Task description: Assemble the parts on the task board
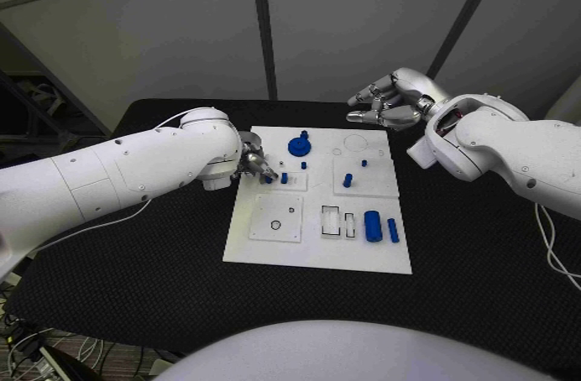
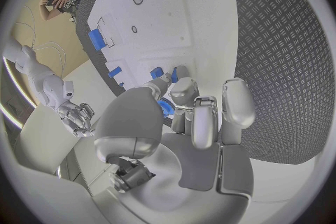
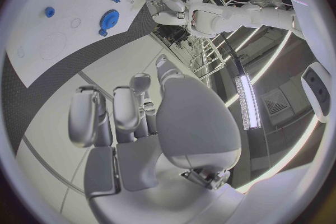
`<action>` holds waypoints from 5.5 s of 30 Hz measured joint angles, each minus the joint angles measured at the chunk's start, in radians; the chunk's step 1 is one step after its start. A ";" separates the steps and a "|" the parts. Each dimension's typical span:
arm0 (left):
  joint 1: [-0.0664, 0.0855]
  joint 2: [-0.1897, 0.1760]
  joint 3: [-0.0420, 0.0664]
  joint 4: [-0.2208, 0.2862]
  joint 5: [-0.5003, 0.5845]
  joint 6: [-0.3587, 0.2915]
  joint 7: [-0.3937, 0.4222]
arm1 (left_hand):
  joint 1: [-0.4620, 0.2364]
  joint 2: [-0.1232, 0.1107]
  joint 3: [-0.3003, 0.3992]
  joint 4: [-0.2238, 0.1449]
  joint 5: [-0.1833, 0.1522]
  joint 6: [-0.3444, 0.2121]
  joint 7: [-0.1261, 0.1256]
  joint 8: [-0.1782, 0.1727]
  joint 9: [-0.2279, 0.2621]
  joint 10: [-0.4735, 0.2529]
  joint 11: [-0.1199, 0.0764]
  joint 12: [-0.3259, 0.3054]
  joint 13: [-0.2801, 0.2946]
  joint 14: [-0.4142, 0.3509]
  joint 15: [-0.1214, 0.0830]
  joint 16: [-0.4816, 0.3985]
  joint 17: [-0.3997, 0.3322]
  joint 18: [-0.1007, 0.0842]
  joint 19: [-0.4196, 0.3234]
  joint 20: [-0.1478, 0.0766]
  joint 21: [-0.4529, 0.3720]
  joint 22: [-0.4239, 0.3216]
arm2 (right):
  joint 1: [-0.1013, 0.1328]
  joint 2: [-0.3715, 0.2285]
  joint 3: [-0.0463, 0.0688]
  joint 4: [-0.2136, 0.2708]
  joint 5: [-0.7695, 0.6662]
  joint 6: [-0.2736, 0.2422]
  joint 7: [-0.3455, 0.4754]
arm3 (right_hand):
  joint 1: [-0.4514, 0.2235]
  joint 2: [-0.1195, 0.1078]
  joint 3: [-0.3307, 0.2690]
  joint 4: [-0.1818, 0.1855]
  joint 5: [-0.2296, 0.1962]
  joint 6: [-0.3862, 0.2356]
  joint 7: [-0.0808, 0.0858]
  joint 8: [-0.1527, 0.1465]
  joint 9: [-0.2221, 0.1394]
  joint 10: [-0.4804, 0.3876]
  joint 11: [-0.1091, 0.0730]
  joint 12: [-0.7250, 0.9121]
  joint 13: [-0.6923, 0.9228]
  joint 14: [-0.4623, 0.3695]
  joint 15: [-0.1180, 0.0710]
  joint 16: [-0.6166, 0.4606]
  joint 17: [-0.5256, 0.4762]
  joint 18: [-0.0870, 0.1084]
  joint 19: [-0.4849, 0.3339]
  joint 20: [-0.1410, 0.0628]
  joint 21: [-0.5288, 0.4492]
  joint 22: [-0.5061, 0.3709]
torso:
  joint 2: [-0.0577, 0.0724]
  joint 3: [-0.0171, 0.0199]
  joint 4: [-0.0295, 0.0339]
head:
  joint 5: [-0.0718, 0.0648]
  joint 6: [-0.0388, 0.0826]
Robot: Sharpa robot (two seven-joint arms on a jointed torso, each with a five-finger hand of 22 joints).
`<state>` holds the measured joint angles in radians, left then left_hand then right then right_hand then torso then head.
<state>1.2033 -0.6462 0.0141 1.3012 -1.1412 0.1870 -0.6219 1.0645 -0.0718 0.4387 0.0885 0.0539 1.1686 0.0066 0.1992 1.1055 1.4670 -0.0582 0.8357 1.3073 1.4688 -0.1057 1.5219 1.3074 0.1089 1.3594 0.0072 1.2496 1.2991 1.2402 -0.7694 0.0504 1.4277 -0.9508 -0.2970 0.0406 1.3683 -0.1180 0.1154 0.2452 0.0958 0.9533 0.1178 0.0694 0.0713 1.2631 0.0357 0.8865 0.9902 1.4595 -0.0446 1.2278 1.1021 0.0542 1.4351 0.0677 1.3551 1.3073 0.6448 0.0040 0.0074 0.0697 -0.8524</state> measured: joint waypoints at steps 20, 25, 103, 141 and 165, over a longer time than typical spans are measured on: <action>-0.003 -0.004 -0.002 -0.020 -0.002 -0.011 0.000 | 0.011 -0.080 -0.216 0.204 0.000 0.020 -0.001 -0.024 0.022 0.000 0.000 0.011 0.001 -0.003 -0.003 0.000 0.000 0.015 0.004 -0.004 0.000 0.006 | 0.000 0.000 0.000 -0.001 0.000 0.000 0.000 | 0.000 0.000 0.000 0.000 0.000 0.000 0.000 0.000 0.000 0.000 0.000 0.000 0.000 0.000 0.000 0.000 0.000 0.000 0.000 0.000 0.000 0.000 | 0.000 -0.0003 0.0001 | -0.001 0.002; -0.004 -0.004 -0.002 -0.020 -0.002 -0.022 0.001 | 0.011 -0.079 -0.235 0.206 0.000 0.023 -0.005 -0.028 0.023 0.000 0.000 0.011 0.001 -0.003 -0.003 0.000 0.000 0.015 0.004 -0.004 0.000 0.005 | 0.000 0.000 0.000 -0.001 0.000 0.000 0.000 | 0.000 0.000 0.000 0.000 0.000 0.000 0.000 0.000 0.000 0.000 0.000 0.000 0.000 0.000 0.000 0.000 0.000 0.000 0.000 0.000 0.000 0.000 | -0.001 -0.0002 0.0002 | -0.001 0.004; -0.002 0.157 -0.042 -0.180 -0.311 -0.265 0.581 | 0.408 -0.090 -0.182 -0.023 0.100 -0.127 0.106 -0.139 -0.869 -0.319 0.123 -0.770 -1.233 -0.005 0.066 -0.352 -0.196 0.085 -0.071 0.054 -0.335 -0.222 | -0.001 0.012 -0.001 -0.015 -0.002 -0.002 0.001 | 0.000 0.000 -0.003 0.003 0.000 0.000 0.000 0.000 0.000 0.000 0.000 0.000 -0.004 0.000 0.000 -0.006 0.000 0.000 0.000 0.000 -0.005 0.000 | 0.000 -0.0006 -0.0005 | -0.026 0.038; -0.004 0.231 -0.041 -0.286 -0.324 -0.192 0.560 | 0.408 -0.070 -0.137 -0.050 0.112 -0.098 0.113 -0.135 -0.888 -0.276 0.119 -0.751 -1.238 -0.002 0.070 -0.321 -0.198 0.085 -0.064 0.061 -0.286 -0.177 | -0.002 0.014 -0.001 -0.015 -0.003 -0.002 0.001 | 0.000 0.000 -0.003 0.003 0.000 0.000 0.000 0.000 0.000 0.000 0.000 0.000 -0.003 0.000 0.000 -0.006 0.000 0.000 0.000 0.000 -0.004 0.001 | 0.000 0.0004 0.0003 | -0.025 0.030; -0.015 0.176 -0.028 -0.232 -0.317 -0.269 0.611 | 0.404 -0.044 -0.077 -0.083 0.080 -0.046 0.118 -0.120 -0.894 -0.226 0.116 -0.731 -1.233 -0.002 0.077 -0.307 -0.225 0.085 -0.043 0.075 -0.197 -0.103 | -0.002 0.015 -0.001 -0.016 -0.003 -0.001 0.002 | 0.000 0.000 0.000 0.006 0.000 0.000 0.000 0.000 0.000 0.000 0.000 0.000 -0.002 0.000 0.000 -0.006 0.003 0.000 0.000 0.000 -0.005 0.000 | -0.002 -0.0003 0.0017 | -0.032 0.041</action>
<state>1.1884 -0.4701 -0.0136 1.0693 -1.4578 -0.0822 -0.0113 1.4680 -0.1155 0.3617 0.0054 0.1338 1.1227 0.1245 0.0789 0.2112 1.2411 0.0578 0.1045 0.0745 1.4672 -0.0286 1.2145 1.0822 0.1936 1.3168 0.0822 1.0521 1.1962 1.2385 -0.7549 0.0497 1.4113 -0.9540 -0.2983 0.0427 1.3683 -0.1180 0.1149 0.2512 0.0958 0.9533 0.1178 0.0694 0.0713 1.2631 0.0357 0.8865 0.9883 1.4595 -0.0446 1.2221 1.1049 0.0542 1.4351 0.0677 1.3506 1.3077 0.6428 0.0037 0.0091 0.0373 -0.8118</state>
